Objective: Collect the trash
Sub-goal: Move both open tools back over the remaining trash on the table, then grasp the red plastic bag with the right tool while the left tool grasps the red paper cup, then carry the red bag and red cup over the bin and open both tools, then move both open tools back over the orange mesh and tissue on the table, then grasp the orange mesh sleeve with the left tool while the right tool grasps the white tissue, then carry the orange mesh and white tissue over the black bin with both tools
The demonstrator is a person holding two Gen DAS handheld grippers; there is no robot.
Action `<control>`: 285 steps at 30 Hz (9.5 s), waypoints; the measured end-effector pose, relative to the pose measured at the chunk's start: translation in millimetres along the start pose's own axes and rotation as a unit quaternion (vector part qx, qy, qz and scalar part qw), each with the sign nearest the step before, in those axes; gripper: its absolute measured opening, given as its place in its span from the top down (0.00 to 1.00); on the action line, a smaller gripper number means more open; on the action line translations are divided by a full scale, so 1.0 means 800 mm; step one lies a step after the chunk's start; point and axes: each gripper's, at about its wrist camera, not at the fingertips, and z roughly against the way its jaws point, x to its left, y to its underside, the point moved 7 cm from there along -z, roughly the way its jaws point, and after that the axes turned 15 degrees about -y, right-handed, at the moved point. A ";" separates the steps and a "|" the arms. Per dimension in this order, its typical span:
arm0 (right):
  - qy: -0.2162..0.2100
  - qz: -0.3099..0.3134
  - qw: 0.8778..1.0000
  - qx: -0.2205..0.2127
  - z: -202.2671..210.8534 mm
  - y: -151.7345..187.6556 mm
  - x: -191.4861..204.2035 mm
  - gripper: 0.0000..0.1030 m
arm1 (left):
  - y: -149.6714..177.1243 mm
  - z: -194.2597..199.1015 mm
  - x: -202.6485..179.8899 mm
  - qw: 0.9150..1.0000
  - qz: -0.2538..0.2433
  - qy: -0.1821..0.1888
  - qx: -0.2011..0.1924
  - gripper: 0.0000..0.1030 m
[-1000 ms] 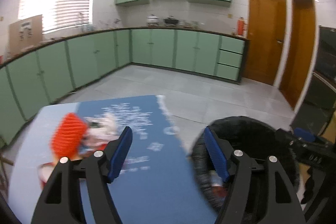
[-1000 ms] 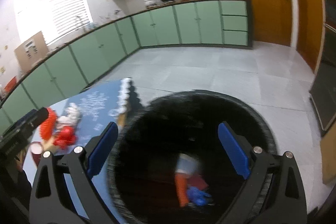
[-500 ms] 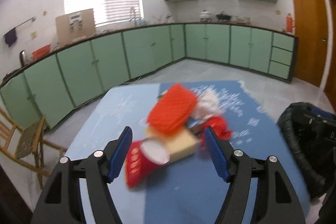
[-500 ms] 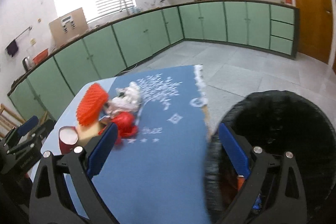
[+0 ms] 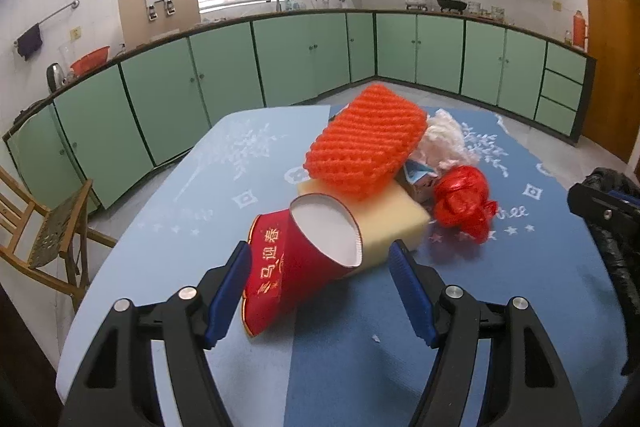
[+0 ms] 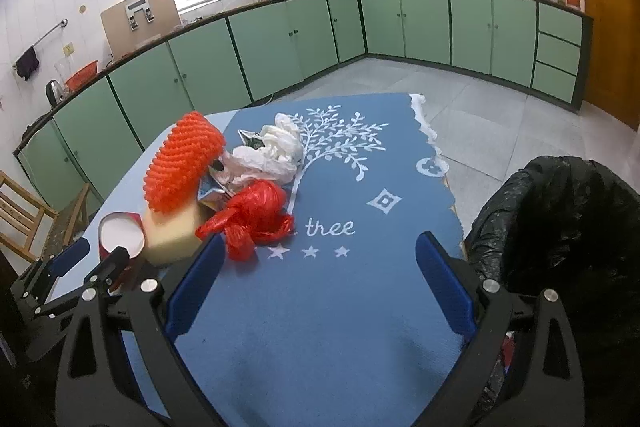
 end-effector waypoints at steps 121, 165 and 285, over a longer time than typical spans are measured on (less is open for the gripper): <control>0.134 -0.051 0.988 -0.060 0.282 0.026 -0.263 0.89 | -0.077 0.240 -0.400 0.948 -0.091 0.293 -0.081 0.58; 0.029 0.008 0.997 -0.077 0.117 -0.052 -0.046 0.08 | -0.101 0.097 -0.030 0.994 0.010 0.060 -0.091 0.22; -0.060 0.051 0.996 -0.048 0.091 -0.079 0.018 0.88 | -0.103 0.110 -0.048 0.991 0.010 0.108 -0.077 0.80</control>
